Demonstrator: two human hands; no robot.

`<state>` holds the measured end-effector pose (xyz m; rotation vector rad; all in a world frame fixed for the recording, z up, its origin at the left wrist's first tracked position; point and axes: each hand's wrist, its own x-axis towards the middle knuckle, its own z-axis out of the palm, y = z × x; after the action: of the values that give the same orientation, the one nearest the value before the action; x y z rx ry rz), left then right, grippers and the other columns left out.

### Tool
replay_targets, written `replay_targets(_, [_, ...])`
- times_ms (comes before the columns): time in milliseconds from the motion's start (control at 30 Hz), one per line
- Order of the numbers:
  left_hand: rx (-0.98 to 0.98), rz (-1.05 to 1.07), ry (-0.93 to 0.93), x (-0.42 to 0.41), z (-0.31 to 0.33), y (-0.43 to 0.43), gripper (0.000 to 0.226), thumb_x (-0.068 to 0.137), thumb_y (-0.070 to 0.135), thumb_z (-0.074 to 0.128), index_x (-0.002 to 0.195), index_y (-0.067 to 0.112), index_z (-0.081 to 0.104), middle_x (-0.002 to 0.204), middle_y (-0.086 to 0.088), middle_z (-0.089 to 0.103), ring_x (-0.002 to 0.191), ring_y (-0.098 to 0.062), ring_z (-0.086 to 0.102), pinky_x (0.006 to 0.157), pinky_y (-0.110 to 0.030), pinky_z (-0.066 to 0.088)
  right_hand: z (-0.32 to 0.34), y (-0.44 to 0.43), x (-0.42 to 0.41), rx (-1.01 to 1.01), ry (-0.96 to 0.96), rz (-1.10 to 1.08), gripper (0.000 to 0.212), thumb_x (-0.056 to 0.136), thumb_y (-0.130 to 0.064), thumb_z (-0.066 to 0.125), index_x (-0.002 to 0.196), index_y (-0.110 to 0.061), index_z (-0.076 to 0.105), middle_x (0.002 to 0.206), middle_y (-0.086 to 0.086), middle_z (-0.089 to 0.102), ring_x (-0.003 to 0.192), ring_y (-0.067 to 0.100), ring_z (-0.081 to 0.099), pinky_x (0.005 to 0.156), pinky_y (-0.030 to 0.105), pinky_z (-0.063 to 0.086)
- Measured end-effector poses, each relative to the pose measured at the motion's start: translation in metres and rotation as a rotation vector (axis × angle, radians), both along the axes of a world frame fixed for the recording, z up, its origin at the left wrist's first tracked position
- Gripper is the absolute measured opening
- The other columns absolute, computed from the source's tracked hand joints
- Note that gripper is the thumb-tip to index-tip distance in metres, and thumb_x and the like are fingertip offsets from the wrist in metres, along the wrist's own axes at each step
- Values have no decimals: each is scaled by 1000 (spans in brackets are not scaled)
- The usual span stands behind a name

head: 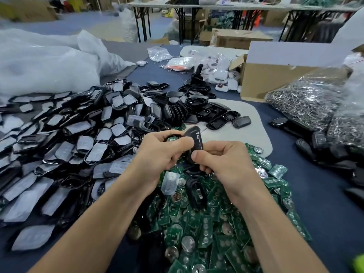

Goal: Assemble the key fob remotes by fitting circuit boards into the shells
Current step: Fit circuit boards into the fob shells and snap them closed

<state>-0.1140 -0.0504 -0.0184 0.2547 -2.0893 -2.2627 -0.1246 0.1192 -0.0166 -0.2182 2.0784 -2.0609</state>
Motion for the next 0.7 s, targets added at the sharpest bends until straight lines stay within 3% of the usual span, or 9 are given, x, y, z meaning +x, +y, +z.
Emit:
replay_targets(67, [-36, -3, -5, 0, -1, -2, 8, 86, 6, 80, 85, 10, 73, 48, 1, 46, 40, -10, 33, 40, -18, 27, 1, 0, 2, 32, 39, -5, 15, 79, -3, 84, 75, -17, 83, 66, -1, 75, 51, 5, 60, 51, 15, 46])
replay_targets(133, [-19, -51, 4, 1, 0, -6, 22, 86, 7, 79, 68, 15, 71, 47, 0, 45, 41, -10, 32, 41, -19, 27, 3, -1, 3, -15, 39, -38, 16, 77, 1, 84, 77, -15, 83, 71, 3, 78, 54, 6, 66, 53, 15, 49])
replay_targets(200, [40, -124, 14, 3, 4, -9, 21, 82, 14, 80, 65, 15, 69, 48, 1, 44, 43, -9, 33, 43, -19, 28, 3, -1, 3, -133, -14, -76, 19, 76, 2, 85, 78, -17, 84, 72, 4, 78, 57, 9, 67, 56, 17, 51])
replay_targets(333, [117, -233, 10, 4, 6, -12, 31, 82, 24, 72, 53, 25, 60, 49, 5, 44, 43, -7, 34, 46, -18, 29, 5, -1, 2, -384, -200, 10, 12, 62, -20, 85, 73, -18, 83, 77, 2, 72, 66, 11, 57, 60, 22, 48])
replay_targets(500, [53, -167, 21, 2, 3, -11, 14, 78, 25, 79, 67, 20, 73, 52, 1, 46, 45, -9, 34, 43, -17, 29, 4, -4, 4, -376, -235, -31, 14, 63, -17, 80, 76, -13, 80, 84, 8, 72, 78, 20, 57, 67, 28, 47])
replay_targets(633, [19, -126, 15, 1, 1, -9, 20, 80, 20, 80, 61, 21, 73, 50, 2, 47, 43, -8, 35, 40, -17, 29, 3, -3, 2, -405, -254, -64, 16, 61, -12, 79, 77, -13, 80, 80, 8, 71, 71, 17, 60, 66, 26, 48])
replay_targets(700, [59, -104, -2, 1, 1, -9, 25, 87, 15, 78, 63, 21, 73, 51, 3, 46, 42, -7, 35, 40, -17, 28, 3, -3, 2, -402, -280, -38, 25, 63, -12, 80, 88, -9, 80, 83, 10, 72, 69, 16, 61, 61, 23, 51])
